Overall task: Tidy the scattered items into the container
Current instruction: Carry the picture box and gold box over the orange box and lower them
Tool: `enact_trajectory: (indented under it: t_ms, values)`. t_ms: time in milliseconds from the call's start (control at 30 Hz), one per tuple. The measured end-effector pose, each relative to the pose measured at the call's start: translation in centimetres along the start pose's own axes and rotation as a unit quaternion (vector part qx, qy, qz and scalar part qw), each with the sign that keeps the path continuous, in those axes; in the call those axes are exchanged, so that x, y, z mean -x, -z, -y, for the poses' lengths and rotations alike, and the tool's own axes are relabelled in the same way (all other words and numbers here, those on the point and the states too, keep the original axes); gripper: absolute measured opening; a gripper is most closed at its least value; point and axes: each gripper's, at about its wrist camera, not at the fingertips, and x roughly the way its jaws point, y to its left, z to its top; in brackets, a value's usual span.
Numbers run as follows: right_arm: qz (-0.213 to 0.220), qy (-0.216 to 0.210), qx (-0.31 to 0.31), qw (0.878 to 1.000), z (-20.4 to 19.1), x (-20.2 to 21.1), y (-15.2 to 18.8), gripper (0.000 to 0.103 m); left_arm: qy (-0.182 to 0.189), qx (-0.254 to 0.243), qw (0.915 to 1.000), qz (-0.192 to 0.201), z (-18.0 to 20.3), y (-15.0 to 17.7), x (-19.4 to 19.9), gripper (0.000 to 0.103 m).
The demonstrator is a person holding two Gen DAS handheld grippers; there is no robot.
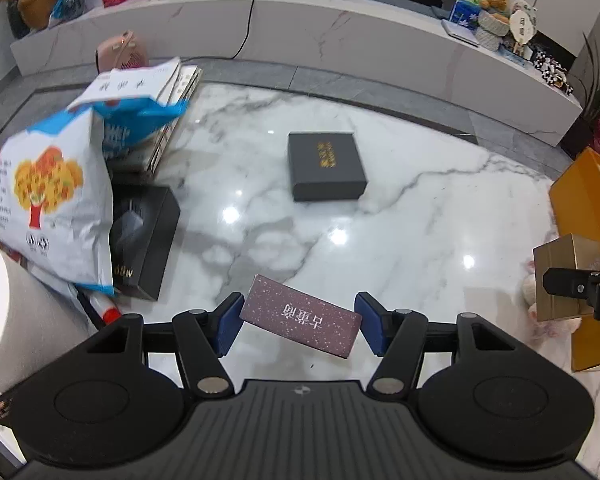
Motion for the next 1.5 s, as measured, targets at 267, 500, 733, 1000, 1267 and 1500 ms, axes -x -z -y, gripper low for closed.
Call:
enact_trajectory:
  t_ms: [267,500,733,1000,1267,1500]
  values:
    - [0.018,0.011,-0.006,1.0,2.0,2.8,0.0,0.068,0.01,-0.028,0.9995,0.013,3.4,-1.6,1.7,0.071]
    - [0.029,0.03,-0.019,0.999,5.1,5.0,0.0,0.068,0.026,-0.06,0.9976,0.022,7.8,-3.3,2.3,0.071]
    - [0.036,0.052,-0.036,0.997,8.4,6.5,0.3,0.068,0.046,-0.094,0.994,0.032,12.4,-4.8,2.8,0.071]
    - [0.042,0.072,-0.053,0.995,12.0,8.3,0.9,0.068,0.068,-0.127,0.9887,0.042,17.5,-6.2,3.3,0.071]
    - [0.046,0.093,-0.077,0.992,16.1,9.8,1.7,0.068,0.088,-0.164,0.9812,0.05,23.1,-6.5,3.9,0.071]
    - [0.041,0.104,-0.097,0.989,19.3,9.5,2.8,0.068,0.102,-0.193,0.9742,0.055,27.7,-6.6,4.3,0.071]
